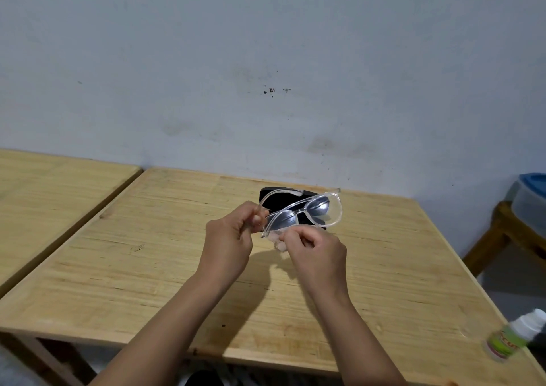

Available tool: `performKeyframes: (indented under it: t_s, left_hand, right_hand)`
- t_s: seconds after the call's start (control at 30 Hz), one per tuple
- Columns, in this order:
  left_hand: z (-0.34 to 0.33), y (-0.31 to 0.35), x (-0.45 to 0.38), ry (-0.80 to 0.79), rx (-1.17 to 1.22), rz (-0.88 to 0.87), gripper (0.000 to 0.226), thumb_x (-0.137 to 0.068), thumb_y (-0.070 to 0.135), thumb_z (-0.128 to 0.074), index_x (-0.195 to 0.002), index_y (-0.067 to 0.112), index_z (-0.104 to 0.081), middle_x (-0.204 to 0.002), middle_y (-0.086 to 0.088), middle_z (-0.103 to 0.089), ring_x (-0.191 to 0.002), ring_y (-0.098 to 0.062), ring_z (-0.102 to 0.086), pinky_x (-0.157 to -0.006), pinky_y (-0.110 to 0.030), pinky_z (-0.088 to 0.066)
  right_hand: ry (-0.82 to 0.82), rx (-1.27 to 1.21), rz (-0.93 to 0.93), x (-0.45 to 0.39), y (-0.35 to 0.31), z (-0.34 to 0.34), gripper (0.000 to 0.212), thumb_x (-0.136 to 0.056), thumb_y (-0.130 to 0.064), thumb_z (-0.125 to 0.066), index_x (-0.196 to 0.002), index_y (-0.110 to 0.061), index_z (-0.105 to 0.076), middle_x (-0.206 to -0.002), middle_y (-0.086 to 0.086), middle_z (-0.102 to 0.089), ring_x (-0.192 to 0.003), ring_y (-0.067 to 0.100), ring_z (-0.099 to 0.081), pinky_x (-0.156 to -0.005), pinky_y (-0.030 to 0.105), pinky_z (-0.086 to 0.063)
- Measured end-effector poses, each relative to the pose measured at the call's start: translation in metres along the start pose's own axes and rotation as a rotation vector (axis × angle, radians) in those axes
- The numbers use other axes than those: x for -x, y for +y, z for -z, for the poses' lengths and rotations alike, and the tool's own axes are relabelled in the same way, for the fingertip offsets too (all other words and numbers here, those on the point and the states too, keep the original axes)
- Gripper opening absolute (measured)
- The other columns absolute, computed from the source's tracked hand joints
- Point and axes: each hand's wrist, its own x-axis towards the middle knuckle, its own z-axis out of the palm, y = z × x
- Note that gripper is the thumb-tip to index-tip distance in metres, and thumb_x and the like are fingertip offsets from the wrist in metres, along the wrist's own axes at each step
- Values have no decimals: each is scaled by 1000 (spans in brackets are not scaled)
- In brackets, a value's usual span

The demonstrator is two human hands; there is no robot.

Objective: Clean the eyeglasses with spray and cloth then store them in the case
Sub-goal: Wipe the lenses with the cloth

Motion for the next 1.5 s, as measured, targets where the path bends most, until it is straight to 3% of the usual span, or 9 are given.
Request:
performKeyframes:
  t_s: [0.17, 0.27, 0.33, 0.43, 0.57, 0.83, 1.07, 1.23, 1.5]
  left_hand:
    - [-1, -1, 5, 3, -8, 19, 59, -85, -12, -41, -67, 43, -50, -77, 0, -69, -84, -1, -68, -80, -39, -56]
    - [-8, 2, 10, -13, 10, 14, 57, -85, -11, -42, -67, 42, -50, -76, 0, -69, -85, -2, -68, -79, -41, -57]
    - [-13, 4, 14, -20, 24, 9, 57, -87, -8, -43, -67, 45, -50, -75, 2, -69, -86, -1, -68, -78, -41, -57]
    - [-19, 2, 16, -28, 45, 5, 54, -88, -6, -43, -68, 43, -51, -75, 9, -68, -87, 0, -68, -77, -40, -57]
    - [-20, 0, 15, -49, 71, 21, 44, -89, -7, -44, -71, 32, -55, -80, 19, -68, -88, 1, -68, -78, -39, -57]
    - [-16, 0, 10, -46, 70, 23, 43, -90, -5, -43, -70, 31, -53, -78, 8, -70, -91, 3, -66, -81, -43, -56]
    - [-9, 2, 5, -41, 24, 9, 60, -88, -8, -43, -68, 48, -52, -75, 8, -68, -90, 2, -67, -78, -40, -57]
    - [-6, 1, 6, -39, -3, -3, 54, -86, -10, -45, -69, 41, -52, -83, 1, -73, -87, 6, -66, -77, -33, -56]
    - [-2, -1, 1, -17, -33, -23, 50, -87, -10, -45, -69, 37, -49, -79, 5, -70, -84, -7, -69, -73, -35, -56]
  right_hand:
    - [199, -60, 72, 7, 3, -6, 24, -83, -11, -59, -84, -29, -75, -79, -18, -67, -83, -10, -59, -69, 2, -41]
    - [292, -274, -54, 12, 8, -19, 30, -89, -17, -55, -83, -43, -67, -80, -12, -67, -62, -2, -52, -67, 17, -44]
    - [369, -429, -167, 13, 6, -25, 28, -91, -18, -52, -85, -40, -69, -80, -8, -69, -65, 0, -52, -71, 26, -47]
    - [412, -598, -250, 13, 1, -27, 25, -92, -15, -51, -92, -30, -72, -93, -8, -74, -83, -2, -65, -82, 22, -52]
    - [354, -709, -240, 12, 1, -23, 25, -93, -17, -52, -88, -32, -71, -91, -14, -73, -90, -4, -66, -79, 18, -48]
    - [117, -735, -124, 6, 6, -14, 24, -95, -13, -46, -86, -15, -68, -83, -6, -70, -78, -1, -64, -67, 13, -50]
    - [-65, -742, -86, 3, 9, -10, 29, -96, -10, -43, -76, -13, -64, -74, -4, -69, -79, 6, -66, -73, 17, -52]
    - [-124, -704, -111, 1, 9, -7, 28, -96, -10, -44, -76, -11, -64, -77, 0, -67, -78, 6, -67, -77, 20, -54]
    - [-148, -563, -156, 2, 12, -6, 26, -92, -8, -50, -74, -12, -68, -82, 4, -72, -81, 15, -68, -75, 24, -55]
